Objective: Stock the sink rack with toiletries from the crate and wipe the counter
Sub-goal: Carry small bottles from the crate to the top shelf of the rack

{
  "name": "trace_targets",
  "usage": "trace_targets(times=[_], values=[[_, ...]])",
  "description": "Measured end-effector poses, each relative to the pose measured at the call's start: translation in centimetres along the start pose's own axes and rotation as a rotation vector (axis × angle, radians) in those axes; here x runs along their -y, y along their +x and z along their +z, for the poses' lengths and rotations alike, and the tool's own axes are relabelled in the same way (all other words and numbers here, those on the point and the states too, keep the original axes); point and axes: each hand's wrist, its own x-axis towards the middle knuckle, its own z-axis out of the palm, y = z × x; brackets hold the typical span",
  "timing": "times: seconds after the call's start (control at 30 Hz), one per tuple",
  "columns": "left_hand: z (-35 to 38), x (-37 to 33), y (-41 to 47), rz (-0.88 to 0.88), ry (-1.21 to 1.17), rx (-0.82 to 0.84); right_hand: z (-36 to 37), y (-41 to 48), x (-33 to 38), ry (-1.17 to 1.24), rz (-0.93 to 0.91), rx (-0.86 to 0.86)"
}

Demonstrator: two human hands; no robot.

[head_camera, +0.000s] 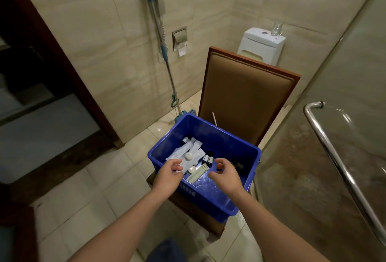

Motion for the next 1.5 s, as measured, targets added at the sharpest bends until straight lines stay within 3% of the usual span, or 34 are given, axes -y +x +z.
trace_targets(times=[0.27,0.93,1.5], values=[[-0.2,0.2,5.5,-0.069,0.039,0.074,1.1,4.4,-0.1,0.003,0.083,0.002],[-2.6,0.2,25.6,-0.124,0.302,0.497,7.5,15.7,1.8,0.145,0.534,-0.227],[5.8,4.6,30.0,-0.23,0.303,0.607,6.8,20.8,-6.4,0.213,0.709,-0.239]])
